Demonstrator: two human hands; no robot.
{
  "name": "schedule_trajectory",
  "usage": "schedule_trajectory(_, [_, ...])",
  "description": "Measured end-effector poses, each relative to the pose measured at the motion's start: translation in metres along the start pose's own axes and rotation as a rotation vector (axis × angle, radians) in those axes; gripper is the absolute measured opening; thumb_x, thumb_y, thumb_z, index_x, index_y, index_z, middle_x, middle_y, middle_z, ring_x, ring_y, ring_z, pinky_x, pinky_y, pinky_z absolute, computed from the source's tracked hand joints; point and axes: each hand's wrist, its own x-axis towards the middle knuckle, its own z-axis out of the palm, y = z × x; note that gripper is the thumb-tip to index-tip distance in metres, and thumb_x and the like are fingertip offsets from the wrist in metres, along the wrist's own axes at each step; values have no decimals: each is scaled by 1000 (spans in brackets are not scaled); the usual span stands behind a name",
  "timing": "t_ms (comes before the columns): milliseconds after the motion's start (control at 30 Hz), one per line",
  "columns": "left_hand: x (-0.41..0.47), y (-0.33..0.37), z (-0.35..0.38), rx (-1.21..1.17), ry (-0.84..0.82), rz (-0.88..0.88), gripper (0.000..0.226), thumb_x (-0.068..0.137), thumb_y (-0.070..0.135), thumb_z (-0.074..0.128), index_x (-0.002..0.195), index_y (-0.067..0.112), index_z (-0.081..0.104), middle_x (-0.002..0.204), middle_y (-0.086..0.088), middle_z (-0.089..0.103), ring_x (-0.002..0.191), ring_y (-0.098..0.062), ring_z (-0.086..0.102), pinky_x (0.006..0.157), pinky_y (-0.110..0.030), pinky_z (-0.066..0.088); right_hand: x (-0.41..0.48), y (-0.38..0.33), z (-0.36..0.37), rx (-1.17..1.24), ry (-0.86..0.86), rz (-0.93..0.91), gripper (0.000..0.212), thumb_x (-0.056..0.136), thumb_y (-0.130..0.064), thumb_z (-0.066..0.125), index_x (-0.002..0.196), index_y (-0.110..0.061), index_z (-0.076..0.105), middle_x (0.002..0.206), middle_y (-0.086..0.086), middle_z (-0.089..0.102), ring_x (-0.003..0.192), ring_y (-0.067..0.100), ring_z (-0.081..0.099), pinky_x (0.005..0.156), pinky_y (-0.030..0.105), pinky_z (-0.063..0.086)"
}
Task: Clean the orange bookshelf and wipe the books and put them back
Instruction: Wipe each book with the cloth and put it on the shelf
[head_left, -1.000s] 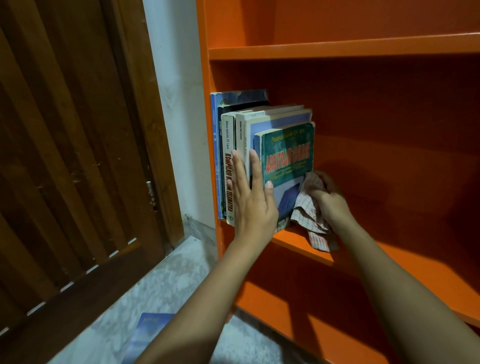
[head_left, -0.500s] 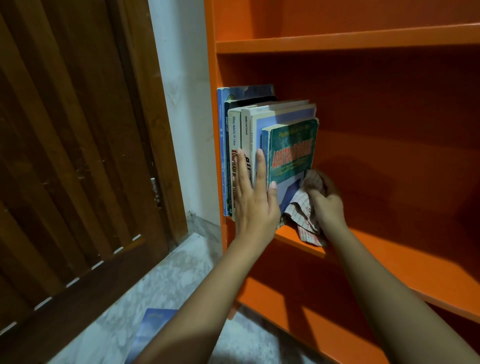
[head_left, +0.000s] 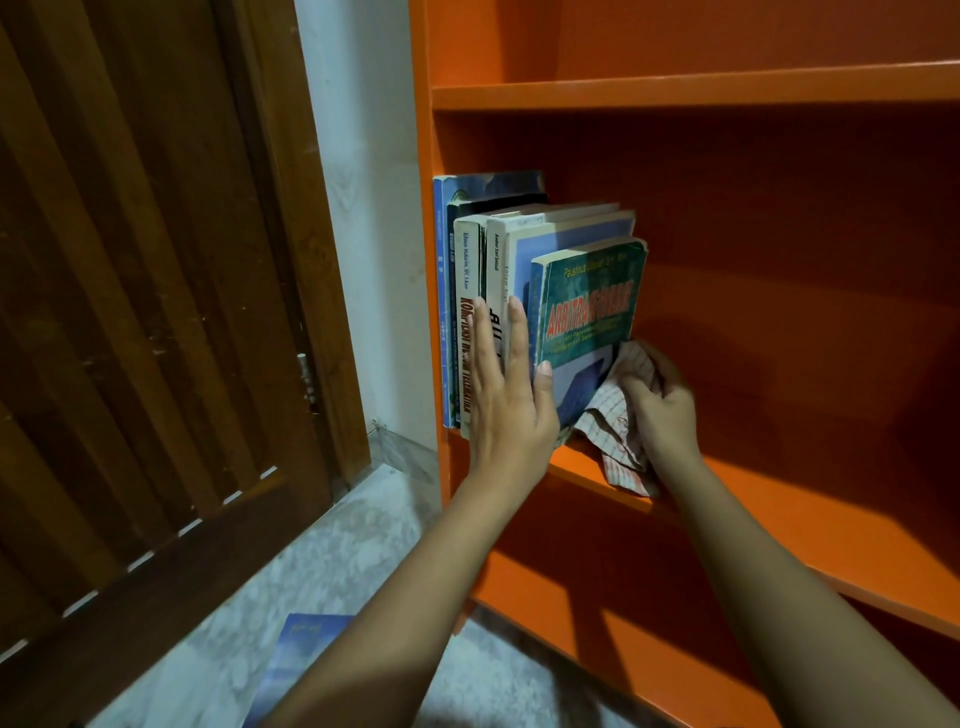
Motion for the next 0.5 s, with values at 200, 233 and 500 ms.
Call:
schedule_trajectory(200, [-1, 0, 0, 6, -1, 5, 62, 101, 23, 36, 150, 18, -1, 159, -8, -11, 146, -16, -13, 117, -29, -2, -2, 0, -2, -40, -14, -38, 42, 88, 0, 56, 129, -9, 53, 114, 2, 61, 103, 12, 58, 88, 18, 46])
schedule_trajectory(233, [-1, 0, 0, 2, -2, 3, 61, 101, 23, 35, 151, 18, 0, 159, -8, -11, 146, -17, -13, 117, -30, -1, -3, 0, -2, -42, -14, -44, 42, 88, 0, 56, 129, -9, 53, 114, 3, 62, 104, 12, 58, 87, 16, 46])
schedule_trajectory(500, [-3, -1, -3, -7, -7, -8, 61, 101, 28, 32, 150, 22, -2, 158, -5, -13, 146, -15, -13, 116, -32, 1, -7, -2, -3, -33, -19, -24, 40, 89, -5, 57, 127, -16, 54, 109, -4, 63, 100, 5, 59, 85, 16, 45])
